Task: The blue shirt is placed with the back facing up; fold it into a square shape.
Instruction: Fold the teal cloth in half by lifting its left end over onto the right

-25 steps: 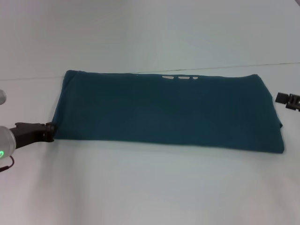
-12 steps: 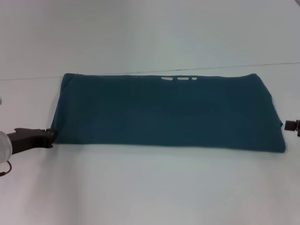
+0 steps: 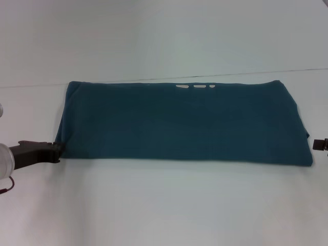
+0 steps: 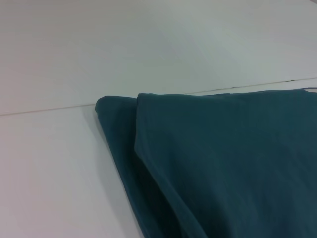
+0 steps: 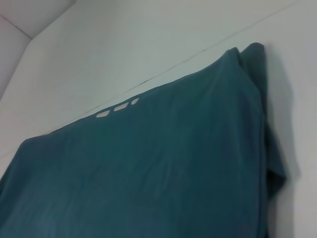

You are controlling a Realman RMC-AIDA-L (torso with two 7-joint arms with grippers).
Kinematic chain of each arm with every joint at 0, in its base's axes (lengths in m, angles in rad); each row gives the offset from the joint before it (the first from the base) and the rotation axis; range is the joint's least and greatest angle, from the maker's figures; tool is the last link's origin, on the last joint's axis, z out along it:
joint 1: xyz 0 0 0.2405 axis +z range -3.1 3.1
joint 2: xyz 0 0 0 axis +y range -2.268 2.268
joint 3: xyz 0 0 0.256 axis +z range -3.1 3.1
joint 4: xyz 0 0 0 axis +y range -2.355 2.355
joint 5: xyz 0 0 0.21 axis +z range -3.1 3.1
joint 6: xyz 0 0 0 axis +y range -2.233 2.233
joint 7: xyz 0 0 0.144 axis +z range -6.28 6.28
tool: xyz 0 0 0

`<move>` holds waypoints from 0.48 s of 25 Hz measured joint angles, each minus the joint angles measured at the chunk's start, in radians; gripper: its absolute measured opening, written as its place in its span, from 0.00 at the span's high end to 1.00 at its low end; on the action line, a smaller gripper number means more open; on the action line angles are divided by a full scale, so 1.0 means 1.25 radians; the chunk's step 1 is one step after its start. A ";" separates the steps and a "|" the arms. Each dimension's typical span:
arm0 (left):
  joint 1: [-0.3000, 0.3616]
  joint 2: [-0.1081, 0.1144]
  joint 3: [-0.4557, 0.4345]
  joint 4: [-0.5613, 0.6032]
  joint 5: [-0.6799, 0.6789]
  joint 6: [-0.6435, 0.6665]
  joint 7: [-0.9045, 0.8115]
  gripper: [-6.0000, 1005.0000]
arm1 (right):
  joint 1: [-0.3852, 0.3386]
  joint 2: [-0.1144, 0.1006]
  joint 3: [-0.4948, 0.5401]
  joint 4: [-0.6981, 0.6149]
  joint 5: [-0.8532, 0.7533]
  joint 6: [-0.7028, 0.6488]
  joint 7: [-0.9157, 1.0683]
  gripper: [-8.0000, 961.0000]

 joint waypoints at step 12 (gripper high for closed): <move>-0.005 0.000 0.003 0.001 0.000 -0.006 -0.001 0.99 | 0.031 0.036 -0.011 0.028 -0.049 0.078 0.000 0.21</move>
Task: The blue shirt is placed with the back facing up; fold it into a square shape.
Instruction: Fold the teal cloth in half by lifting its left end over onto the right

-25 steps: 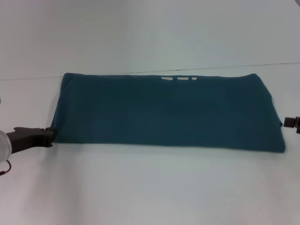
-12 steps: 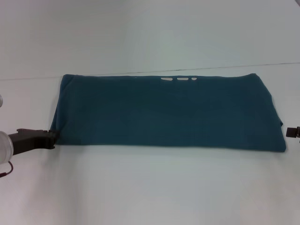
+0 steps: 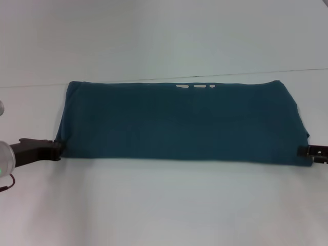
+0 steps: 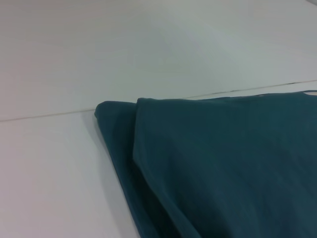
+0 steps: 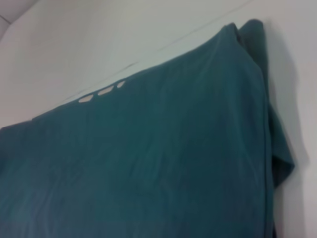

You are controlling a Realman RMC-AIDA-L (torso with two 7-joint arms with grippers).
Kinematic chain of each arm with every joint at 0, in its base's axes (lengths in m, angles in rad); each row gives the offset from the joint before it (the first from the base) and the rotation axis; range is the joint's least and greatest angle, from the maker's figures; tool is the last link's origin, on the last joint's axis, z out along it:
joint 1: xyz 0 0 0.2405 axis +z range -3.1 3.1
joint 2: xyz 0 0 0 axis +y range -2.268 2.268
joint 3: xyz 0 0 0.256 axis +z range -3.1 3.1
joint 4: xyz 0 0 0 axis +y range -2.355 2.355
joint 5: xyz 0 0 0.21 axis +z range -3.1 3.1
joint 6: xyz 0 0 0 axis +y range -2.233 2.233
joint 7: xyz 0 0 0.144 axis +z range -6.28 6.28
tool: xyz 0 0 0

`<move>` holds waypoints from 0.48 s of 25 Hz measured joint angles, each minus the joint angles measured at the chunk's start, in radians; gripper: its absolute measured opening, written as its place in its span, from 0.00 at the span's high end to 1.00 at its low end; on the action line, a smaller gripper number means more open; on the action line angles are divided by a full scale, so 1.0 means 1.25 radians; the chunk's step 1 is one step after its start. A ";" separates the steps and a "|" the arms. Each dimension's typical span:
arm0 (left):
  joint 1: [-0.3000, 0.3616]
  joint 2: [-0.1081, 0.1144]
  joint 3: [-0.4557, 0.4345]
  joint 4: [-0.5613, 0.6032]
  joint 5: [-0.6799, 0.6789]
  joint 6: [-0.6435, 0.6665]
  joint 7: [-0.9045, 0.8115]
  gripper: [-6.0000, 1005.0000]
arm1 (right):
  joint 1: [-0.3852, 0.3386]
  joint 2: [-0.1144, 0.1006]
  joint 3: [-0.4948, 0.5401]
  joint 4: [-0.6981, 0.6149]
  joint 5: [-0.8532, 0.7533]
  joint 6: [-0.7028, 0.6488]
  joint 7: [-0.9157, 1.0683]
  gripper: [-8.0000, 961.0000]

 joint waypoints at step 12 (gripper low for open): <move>-0.001 0.001 0.000 0.000 0.000 -0.001 0.000 0.99 | 0.009 0.009 0.001 0.014 -0.001 0.027 -0.006 0.22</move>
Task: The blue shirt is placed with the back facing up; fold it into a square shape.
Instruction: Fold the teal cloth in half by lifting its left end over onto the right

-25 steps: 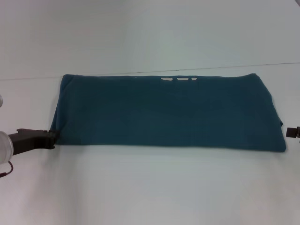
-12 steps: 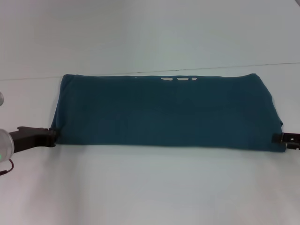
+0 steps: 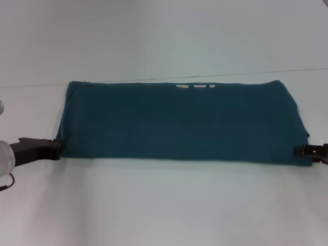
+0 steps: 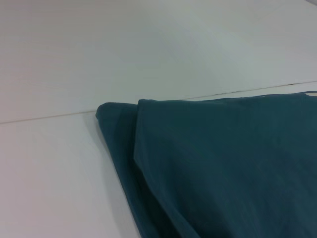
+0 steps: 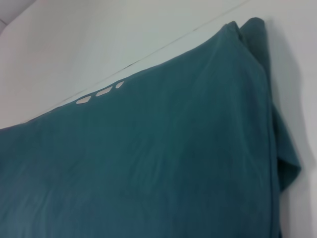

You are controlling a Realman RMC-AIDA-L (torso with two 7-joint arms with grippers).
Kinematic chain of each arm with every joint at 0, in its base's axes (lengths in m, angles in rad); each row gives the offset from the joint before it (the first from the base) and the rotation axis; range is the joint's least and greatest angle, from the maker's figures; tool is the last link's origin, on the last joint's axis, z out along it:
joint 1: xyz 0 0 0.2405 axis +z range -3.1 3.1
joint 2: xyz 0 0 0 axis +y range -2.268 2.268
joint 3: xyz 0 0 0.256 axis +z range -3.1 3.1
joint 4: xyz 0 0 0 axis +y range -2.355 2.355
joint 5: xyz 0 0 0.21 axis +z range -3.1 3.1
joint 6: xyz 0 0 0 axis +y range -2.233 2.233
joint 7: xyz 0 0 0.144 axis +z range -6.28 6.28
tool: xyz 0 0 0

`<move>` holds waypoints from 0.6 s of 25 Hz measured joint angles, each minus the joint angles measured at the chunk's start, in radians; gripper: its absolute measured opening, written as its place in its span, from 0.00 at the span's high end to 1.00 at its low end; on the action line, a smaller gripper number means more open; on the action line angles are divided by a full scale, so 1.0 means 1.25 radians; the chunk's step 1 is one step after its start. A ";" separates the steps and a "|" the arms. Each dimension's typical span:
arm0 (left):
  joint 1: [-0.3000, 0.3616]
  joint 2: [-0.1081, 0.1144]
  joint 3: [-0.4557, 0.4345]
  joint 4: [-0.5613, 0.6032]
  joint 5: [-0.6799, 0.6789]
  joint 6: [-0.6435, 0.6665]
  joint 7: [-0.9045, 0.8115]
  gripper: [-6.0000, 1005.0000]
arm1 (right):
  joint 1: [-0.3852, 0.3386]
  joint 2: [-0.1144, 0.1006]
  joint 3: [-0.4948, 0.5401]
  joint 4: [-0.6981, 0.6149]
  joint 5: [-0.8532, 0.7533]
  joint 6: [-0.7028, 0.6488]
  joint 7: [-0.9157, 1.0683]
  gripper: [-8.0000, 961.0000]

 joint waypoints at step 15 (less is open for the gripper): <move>-0.002 0.002 -0.001 -0.002 0.000 0.000 0.001 0.99 | 0.000 0.013 0.005 0.002 0.001 0.031 0.004 0.46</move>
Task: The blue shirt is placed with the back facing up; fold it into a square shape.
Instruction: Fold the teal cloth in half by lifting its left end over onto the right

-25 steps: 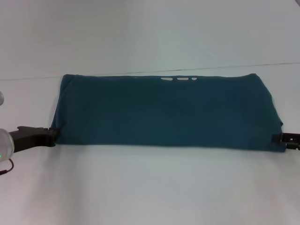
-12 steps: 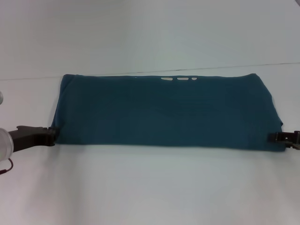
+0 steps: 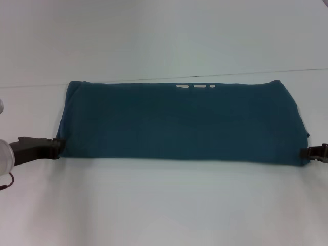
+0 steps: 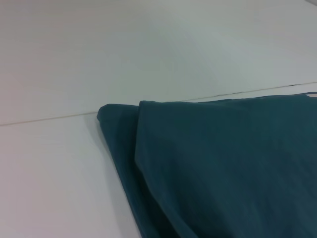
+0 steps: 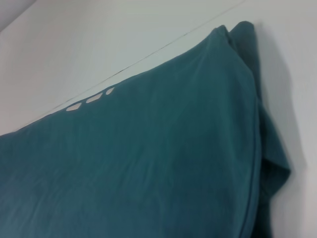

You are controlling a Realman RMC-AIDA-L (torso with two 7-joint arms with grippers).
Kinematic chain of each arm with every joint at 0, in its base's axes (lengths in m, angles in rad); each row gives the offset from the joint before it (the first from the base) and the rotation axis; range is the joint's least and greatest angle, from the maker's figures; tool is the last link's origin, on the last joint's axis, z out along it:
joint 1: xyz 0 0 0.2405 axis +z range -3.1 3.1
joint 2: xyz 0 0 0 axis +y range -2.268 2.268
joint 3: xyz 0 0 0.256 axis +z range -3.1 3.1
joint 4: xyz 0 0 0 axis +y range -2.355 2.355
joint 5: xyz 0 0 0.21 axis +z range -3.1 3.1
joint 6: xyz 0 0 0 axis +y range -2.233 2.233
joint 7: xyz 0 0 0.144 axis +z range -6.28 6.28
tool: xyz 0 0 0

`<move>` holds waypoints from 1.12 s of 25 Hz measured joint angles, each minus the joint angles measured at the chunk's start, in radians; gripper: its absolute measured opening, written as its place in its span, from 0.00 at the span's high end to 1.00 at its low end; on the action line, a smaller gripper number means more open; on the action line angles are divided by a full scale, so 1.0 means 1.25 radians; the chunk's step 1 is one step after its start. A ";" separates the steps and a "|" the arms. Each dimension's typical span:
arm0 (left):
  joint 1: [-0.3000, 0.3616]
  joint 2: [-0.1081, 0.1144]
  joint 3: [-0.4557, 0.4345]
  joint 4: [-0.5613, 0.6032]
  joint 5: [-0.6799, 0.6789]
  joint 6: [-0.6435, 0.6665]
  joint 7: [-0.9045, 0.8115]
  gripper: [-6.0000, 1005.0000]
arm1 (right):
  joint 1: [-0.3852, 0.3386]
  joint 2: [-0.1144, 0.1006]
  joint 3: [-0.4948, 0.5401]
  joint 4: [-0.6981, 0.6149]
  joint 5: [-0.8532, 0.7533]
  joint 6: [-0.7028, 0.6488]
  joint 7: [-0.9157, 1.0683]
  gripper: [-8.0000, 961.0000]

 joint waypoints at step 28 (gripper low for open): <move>0.050 -0.003 -0.012 0.071 0.015 0.036 -0.039 0.99 | -0.008 0.001 0.005 0.003 0.025 0.007 -0.038 0.99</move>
